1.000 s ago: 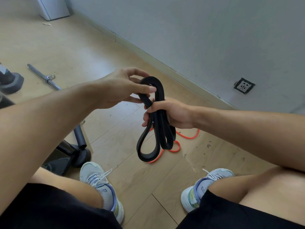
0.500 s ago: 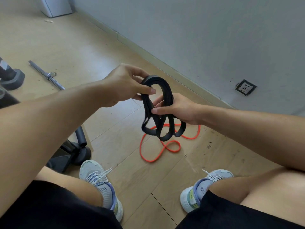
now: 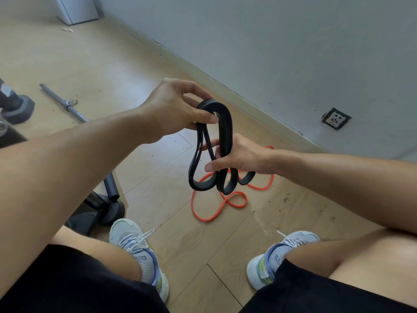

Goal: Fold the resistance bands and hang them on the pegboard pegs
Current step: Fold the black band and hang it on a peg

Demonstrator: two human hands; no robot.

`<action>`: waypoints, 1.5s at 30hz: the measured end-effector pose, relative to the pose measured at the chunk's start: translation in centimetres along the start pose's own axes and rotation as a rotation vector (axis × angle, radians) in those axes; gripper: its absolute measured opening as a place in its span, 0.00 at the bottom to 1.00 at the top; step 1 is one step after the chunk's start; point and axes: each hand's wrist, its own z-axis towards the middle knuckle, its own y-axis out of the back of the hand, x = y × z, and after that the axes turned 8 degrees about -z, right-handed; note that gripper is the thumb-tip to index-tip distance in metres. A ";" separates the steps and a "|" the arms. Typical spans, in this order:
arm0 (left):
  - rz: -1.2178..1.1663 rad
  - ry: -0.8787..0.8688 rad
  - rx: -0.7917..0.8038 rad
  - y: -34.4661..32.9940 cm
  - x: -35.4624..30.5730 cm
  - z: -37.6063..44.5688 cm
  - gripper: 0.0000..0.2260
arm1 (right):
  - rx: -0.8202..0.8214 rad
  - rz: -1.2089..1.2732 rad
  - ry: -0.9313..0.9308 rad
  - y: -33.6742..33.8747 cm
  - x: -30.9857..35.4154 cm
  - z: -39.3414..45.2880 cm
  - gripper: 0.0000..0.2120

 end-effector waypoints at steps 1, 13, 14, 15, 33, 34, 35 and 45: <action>-0.021 -0.001 -0.011 -0.1 0.0 0.0 0.16 | -0.020 0.005 -0.006 -0.2 0.0 0.1 0.13; -0.250 0.002 -0.112 -0.2 -0.3 0.2 0.19 | -0.171 0.176 -0.035 -1.0 1.7 1.0 0.13; -0.235 0.013 -0.106 0.0 -0.3 0.3 0.20 | -0.157 0.175 -0.046 -0.8 1.7 1.0 0.13; -0.223 0.031 -0.097 0.4 -0.3 0.4 0.20 | -0.146 0.148 -0.050 -0.7 1.5 0.9 0.15; 0.853 0.230 0.394 -1.5 2.8 0.2 0.23 | 0.172 -0.643 0.041 1.0 0.2 -0.8 0.11; 0.881 0.254 0.445 -1.7 3.0 0.2 0.24 | 0.187 -0.640 0.053 0.9 0.3 -0.8 0.10; 0.910 0.287 0.498 -1.9 3.2 0.1 0.25 | 0.195 -0.631 0.062 0.8 0.3 -0.7 0.10; 0.844 0.454 0.644 -1.2 2.6 0.3 0.18 | 0.239 -0.495 0.061 1.4 0.6 -0.8 0.14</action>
